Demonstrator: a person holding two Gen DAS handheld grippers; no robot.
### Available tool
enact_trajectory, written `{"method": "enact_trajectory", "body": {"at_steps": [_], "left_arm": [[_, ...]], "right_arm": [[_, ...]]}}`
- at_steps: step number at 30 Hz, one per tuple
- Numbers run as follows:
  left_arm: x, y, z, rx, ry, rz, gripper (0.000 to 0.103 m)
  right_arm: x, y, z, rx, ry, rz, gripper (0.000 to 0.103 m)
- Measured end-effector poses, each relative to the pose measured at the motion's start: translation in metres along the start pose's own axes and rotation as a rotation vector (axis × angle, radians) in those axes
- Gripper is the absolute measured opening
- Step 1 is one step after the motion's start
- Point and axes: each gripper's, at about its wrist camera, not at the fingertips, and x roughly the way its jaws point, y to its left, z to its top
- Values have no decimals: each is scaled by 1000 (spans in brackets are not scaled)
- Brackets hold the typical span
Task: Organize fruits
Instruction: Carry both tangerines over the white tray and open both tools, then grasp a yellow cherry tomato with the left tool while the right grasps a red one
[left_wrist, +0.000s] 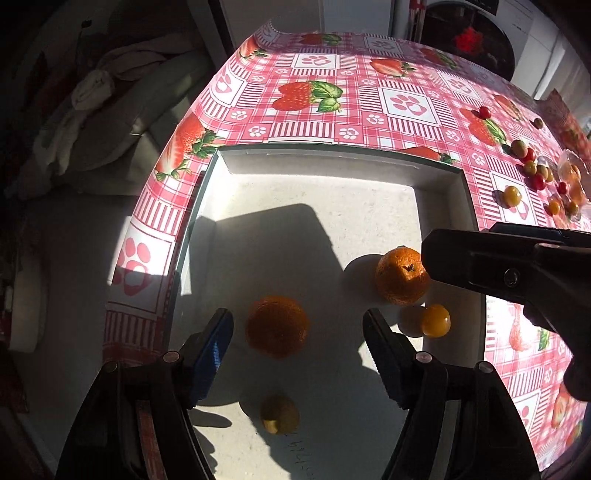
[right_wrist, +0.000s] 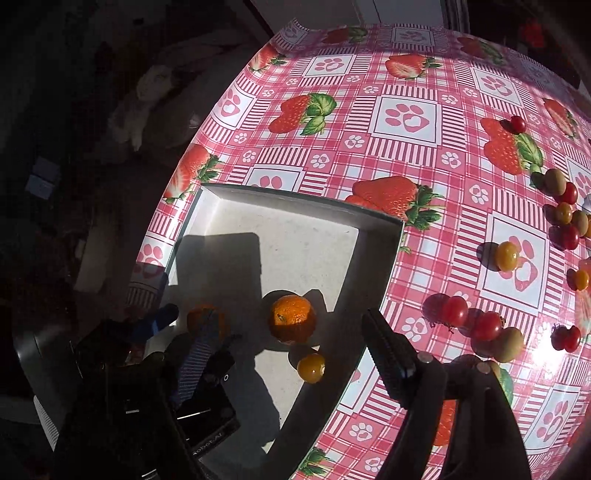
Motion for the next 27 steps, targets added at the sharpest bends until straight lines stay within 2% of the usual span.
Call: {"method": "enact_trajectory", "body": {"at_steps": [6, 15, 27], "left_arm": [[-14, -24, 6, 27, -4, -50, 74], [-32, -82, 22, 108, -11, -149, 74], [-24, -143, 48, 187, -15, -148, 74]], "right_arm": [[-27, -26, -14, 44, -40, -38, 83], [-66, -87, -43, 124, -74, -136, 84], [-93, -178, -73, 297, -85, -260, 84]]}}
